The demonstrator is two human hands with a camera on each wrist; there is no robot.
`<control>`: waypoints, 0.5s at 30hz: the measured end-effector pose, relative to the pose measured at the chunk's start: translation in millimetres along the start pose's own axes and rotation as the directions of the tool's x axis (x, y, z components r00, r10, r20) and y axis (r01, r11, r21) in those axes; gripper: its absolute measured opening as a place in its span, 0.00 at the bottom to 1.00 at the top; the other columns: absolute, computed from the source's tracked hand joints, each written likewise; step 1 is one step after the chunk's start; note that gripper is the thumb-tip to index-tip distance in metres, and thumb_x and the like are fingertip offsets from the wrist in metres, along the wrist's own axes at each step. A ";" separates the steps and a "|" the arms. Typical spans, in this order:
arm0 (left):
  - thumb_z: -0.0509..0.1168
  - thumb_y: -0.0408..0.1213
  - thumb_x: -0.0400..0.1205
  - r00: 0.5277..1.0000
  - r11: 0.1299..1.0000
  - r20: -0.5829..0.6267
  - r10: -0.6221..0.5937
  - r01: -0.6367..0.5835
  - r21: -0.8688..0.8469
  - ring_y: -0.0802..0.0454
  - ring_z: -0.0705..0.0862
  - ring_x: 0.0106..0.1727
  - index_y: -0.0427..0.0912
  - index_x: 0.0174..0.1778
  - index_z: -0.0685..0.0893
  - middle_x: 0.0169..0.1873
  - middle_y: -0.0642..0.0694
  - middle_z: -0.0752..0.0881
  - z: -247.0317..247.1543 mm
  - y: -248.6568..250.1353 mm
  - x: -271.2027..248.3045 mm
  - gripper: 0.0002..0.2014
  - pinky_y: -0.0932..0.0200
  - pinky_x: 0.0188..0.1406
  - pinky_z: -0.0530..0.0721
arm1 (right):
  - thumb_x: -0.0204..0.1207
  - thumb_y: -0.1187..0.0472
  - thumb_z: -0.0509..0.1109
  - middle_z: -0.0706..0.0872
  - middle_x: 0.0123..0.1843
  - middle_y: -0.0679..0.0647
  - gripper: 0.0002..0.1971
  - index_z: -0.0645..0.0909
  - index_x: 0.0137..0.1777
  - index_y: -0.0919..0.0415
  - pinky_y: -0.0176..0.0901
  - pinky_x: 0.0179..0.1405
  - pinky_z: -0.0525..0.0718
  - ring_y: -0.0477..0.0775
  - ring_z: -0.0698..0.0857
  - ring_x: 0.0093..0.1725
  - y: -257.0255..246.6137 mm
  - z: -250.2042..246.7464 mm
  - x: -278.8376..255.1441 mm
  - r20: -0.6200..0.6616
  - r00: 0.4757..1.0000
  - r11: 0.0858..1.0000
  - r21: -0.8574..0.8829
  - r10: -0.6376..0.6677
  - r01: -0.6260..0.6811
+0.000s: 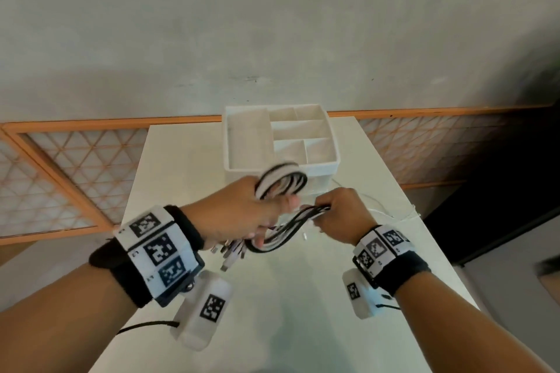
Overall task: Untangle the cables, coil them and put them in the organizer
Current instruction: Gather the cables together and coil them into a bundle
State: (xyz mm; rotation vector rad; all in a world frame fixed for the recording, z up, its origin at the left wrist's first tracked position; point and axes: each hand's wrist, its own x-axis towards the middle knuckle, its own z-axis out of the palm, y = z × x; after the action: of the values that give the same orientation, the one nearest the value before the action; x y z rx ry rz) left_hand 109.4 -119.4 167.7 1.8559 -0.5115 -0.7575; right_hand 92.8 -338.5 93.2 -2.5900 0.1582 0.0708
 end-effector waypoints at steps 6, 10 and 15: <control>0.78 0.58 0.69 0.980 0.933 -0.111 -0.166 0.192 0.303 0.51 0.86 0.29 0.43 0.46 0.86 0.33 0.47 0.90 20.5 -41.7 21.4 0.22 0.55 0.35 0.86 | 0.75 0.48 0.72 0.81 0.27 0.51 0.19 0.77 0.27 0.56 0.42 0.30 0.71 0.59 0.81 0.36 -11.5 -17.2 0.5 -0.240 0.971 0.974 -0.215 0.012 -0.065; 0.80 0.47 0.64 0.973 0.954 -0.102 -0.209 0.226 0.195 0.51 0.81 0.24 0.41 0.44 0.89 0.31 0.43 0.88 26.2 -42.3 25.4 0.18 0.56 0.27 0.81 | 0.72 0.47 0.78 0.74 0.19 0.51 0.25 0.72 0.21 0.55 0.41 0.25 0.70 0.58 0.78 0.27 -11.2 -22.0 -2.5 -0.315 0.945 0.993 -0.101 -0.088 0.059; 0.74 0.39 0.75 0.968 0.986 -0.223 -0.115 0.139 0.096 0.49 0.77 0.22 0.36 0.34 0.89 0.28 0.37 0.86 -0.6 -32.7 17.7 0.09 0.58 0.27 0.77 | 0.71 0.41 0.79 0.77 0.19 0.47 0.26 0.74 0.20 0.53 0.43 0.29 0.73 0.50 0.77 0.29 16.4 -37.2 -6.6 -0.125 0.991 0.999 -0.003 -0.038 0.038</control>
State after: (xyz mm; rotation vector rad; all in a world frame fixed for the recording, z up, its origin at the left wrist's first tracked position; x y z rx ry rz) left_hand 122.6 -117.8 133.0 2.0619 -0.3013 -0.6107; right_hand 84.9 -371.1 117.1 -2.5978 0.1545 -0.1061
